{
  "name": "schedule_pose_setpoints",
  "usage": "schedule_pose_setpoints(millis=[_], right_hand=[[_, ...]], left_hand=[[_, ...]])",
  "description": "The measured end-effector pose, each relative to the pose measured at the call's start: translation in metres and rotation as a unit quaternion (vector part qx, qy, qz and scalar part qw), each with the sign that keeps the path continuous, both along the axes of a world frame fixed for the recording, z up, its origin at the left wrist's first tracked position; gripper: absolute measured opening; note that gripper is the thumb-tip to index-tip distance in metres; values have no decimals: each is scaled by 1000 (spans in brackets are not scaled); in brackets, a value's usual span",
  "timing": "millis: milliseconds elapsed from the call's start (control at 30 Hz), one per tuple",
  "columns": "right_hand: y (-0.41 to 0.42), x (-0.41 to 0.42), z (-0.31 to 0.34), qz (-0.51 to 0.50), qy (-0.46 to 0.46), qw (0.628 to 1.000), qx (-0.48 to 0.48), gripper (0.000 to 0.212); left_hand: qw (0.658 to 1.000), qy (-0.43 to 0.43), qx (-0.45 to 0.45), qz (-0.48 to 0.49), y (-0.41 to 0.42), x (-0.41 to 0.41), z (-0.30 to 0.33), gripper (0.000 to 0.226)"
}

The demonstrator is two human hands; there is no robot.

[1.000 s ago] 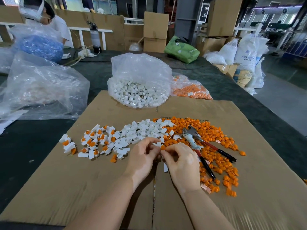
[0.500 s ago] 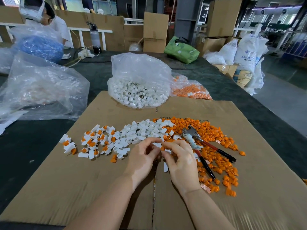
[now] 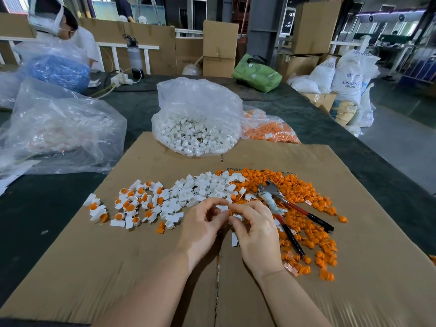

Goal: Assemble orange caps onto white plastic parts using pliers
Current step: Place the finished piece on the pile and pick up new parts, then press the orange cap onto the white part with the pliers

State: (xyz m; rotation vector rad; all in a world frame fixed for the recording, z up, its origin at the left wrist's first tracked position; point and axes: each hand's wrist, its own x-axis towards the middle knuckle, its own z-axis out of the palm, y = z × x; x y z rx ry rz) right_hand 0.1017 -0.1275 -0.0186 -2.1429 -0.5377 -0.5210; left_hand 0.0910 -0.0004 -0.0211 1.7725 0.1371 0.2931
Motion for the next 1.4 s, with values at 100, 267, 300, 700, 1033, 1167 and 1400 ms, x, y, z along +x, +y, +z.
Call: schedule_pose_setpoints(millis=[100,267,300,700,1033,1167,1400], right_hand=[[-2,0,1,-15,-25,999,-26,27],[-25,11,11,-172,-1,979,-112,30],[-32,14,14,-212,42,964,-153,35],[-54,35,23,-279,217,870,-343,43],[-49,26,41,-230,91,880,-405,29],[-39,18,66,-48,172,957,-228,25],[-31,7,88,108,439,891,-33,36]], left_hand=[[1000,3,-11,2,0,2,1,14],[999,22,-43,4,1,5,-1,15],[999,26,-40,4,2,6,-2,15],[998,40,-49,12,1,8,0,13],[979,72,-185,47,1,14,10,16],[959,58,-277,35,-1,16,24,19],[954,42,-288,66,1,19,33,15]])
